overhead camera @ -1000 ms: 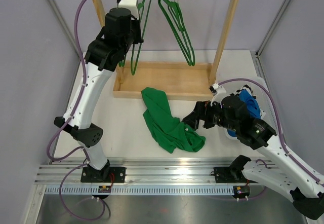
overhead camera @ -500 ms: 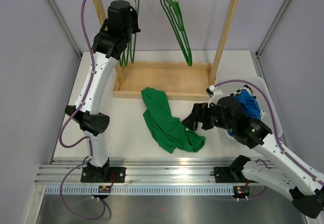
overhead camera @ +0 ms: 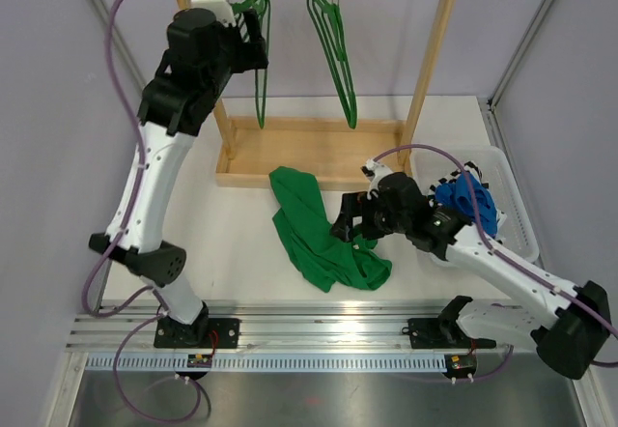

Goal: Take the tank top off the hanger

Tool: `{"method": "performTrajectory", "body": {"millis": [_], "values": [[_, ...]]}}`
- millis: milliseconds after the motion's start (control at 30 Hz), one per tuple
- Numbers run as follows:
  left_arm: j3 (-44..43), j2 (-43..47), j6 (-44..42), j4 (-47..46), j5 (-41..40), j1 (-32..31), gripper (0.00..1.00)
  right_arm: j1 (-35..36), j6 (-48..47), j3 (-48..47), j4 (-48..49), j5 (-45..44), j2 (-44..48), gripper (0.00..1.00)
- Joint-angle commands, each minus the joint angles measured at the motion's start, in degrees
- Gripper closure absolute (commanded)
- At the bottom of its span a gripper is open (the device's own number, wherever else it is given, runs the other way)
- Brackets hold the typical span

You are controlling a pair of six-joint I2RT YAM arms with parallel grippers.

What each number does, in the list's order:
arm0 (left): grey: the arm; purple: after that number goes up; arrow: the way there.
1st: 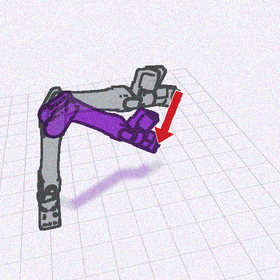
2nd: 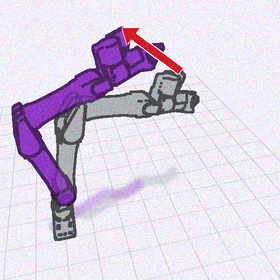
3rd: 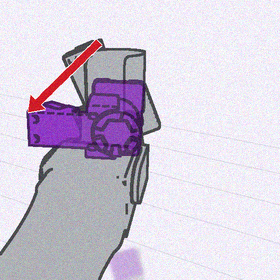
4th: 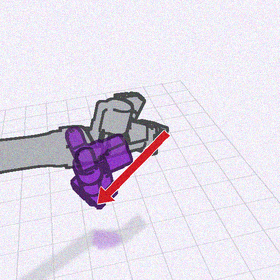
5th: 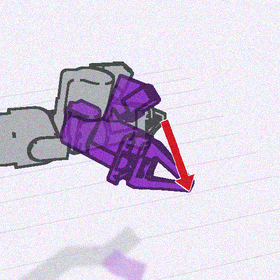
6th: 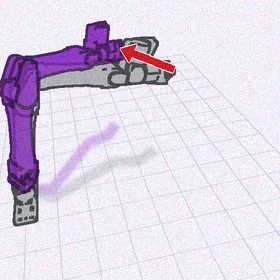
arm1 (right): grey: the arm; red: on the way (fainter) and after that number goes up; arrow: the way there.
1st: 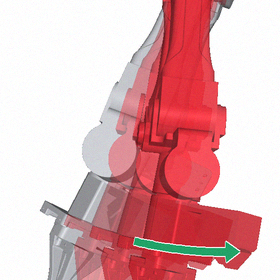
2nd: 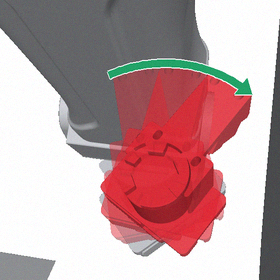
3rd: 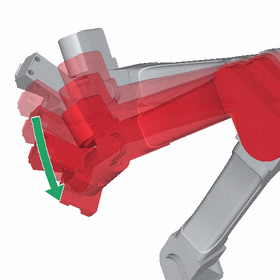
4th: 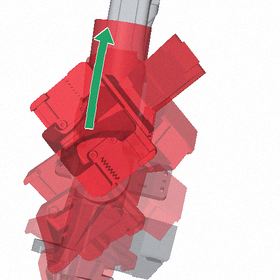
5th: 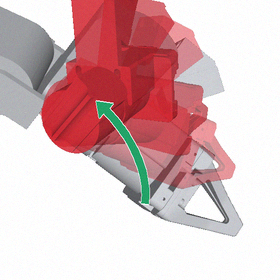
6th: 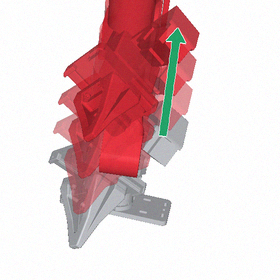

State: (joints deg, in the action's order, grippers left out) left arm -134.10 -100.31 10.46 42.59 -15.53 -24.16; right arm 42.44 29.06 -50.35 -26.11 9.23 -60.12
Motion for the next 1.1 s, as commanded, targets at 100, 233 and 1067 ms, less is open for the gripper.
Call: {"method": "performTrajectory", "body": {"millis": [100, 233, 1067], "values": [[15.4, 19.8, 5.3, -3.8, 9.2, -0.2, 0.01, 3.0, -2.3, -2.2, 5.6, -8.9, -11.3, 0.00], [31.1, 33.0, 8.1, -7.4, 9.3, -0.3, 0.01, 5.0, -3.4, -4.1, 6.7, -16.1, -17.7, 0.00], [83.0, 75.2, 2.6, -1.5, -6.5, -0.3, 0.01, 15.5, -5.2, -13.7, -1.8, -21.8, -36.8, 1.00]]}}
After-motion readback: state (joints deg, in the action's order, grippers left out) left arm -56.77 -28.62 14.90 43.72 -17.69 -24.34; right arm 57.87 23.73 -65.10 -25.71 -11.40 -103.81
